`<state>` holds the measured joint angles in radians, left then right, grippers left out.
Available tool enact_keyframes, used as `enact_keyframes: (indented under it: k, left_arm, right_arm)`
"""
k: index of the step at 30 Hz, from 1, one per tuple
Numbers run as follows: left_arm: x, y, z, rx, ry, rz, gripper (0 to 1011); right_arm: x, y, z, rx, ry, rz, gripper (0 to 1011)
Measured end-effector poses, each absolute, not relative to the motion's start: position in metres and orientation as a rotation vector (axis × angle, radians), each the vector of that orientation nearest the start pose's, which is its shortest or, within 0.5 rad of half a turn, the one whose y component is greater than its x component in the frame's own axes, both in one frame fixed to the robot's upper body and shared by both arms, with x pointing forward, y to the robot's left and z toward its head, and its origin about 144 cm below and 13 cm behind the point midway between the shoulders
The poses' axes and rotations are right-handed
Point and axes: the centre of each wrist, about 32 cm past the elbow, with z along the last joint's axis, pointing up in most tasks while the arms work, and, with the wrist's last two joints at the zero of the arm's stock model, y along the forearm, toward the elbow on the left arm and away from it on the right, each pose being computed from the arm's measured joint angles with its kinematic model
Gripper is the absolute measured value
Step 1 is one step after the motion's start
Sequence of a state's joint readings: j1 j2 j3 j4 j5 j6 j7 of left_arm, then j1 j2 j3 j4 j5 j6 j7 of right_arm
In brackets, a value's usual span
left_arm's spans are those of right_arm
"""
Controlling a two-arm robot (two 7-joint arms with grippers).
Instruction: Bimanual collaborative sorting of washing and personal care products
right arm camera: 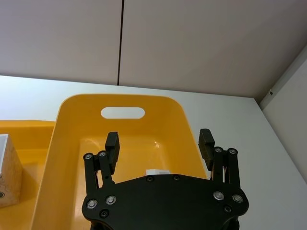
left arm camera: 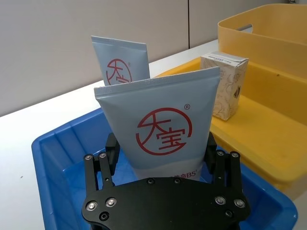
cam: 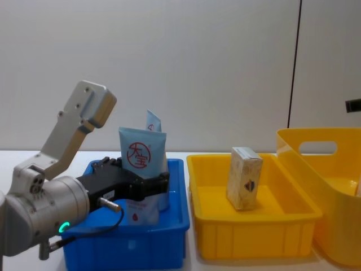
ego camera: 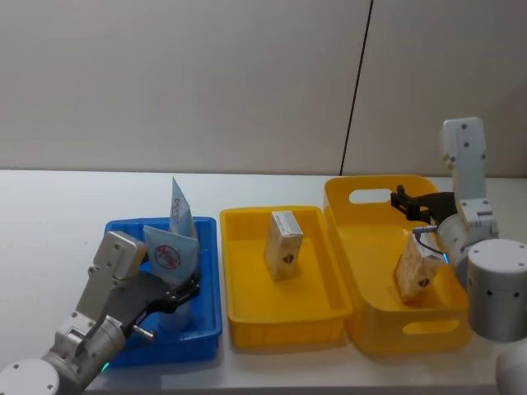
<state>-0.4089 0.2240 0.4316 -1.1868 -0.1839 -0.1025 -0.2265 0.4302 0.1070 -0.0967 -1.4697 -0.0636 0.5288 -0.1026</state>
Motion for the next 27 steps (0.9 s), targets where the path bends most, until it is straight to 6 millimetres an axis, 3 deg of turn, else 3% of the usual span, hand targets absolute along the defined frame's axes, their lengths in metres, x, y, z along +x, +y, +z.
enact_keyframes:
  k: [18,24,27]
  left_arm:
    - [0.569,0.193,1.143,0.114,-0.193,1.021,1001]
    - [0.571,0.192,1.143,0.112,-0.202,1.02,907]
    - [0.572,0.192,1.142,0.112,-0.204,1.02,805]
  right_arm:
    - [0.565,-0.232,1.269,-0.319,-0.015,-1.658,1003]
    - [0.565,-0.232,1.269,-0.319,-0.015,-1.658,1003]
    - [0.565,-0.232,1.269,-0.319,-0.015,-1.658,1003]
